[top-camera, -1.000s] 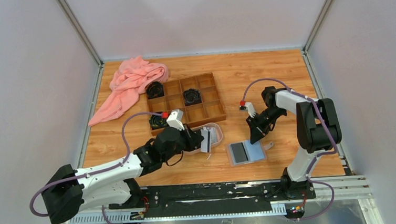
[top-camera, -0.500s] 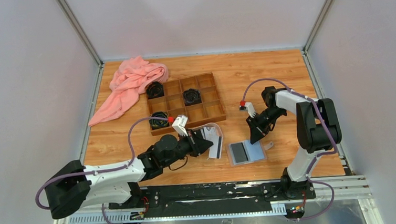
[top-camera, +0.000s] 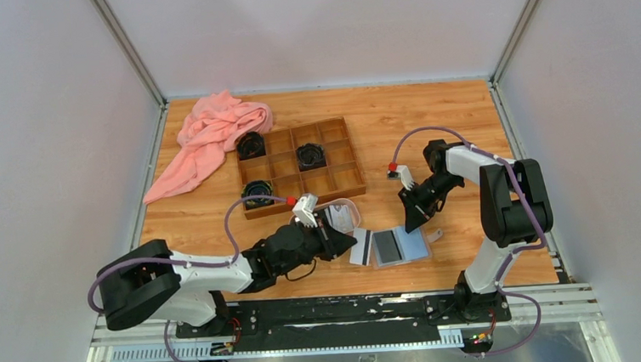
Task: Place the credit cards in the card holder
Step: Pick up the credit card from the storage box, then insert the credit card into the card holder.
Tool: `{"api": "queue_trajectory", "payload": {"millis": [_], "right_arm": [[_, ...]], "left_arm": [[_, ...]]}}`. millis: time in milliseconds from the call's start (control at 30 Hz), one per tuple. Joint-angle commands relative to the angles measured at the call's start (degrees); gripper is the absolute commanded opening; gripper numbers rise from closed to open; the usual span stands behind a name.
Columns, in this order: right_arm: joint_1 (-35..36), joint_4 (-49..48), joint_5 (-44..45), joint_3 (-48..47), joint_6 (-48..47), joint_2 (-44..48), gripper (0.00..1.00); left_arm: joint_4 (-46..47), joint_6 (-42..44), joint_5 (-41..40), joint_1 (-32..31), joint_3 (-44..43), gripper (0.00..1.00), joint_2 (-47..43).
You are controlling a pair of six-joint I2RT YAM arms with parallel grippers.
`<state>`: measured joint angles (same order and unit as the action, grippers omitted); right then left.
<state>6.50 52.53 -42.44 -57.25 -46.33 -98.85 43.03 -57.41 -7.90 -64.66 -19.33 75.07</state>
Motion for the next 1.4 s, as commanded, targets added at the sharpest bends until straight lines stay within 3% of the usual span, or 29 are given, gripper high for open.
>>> {"api": "queue_trajectory", "payload": {"millis": [0, 367, 700, 1367], "right_arm": [[0.9, 1.8, -1.0, 0.6, -1.0, 0.1, 0.11], [0.9, 2.0, -1.2, 0.7, -1.3, 0.5, 0.11], [0.9, 2.3, -1.7, 0.7, -1.7, 0.9, 0.11], [0.9, 2.4, -1.3, 0.7, -1.7, 0.3, 0.11]], "left_arm": [[3.1, -2.1, -8.9, -2.7, -1.9, 0.00, 2.8], [3.3, -6.7, -19.7, -8.5, -11.8, 0.00, 15.4], [9.9, -8.4, -12.6, -9.0, -14.6, 0.00, 25.2], [3.8, -14.3, -9.6, -8.0, -16.0, 0.00, 27.8]]}}
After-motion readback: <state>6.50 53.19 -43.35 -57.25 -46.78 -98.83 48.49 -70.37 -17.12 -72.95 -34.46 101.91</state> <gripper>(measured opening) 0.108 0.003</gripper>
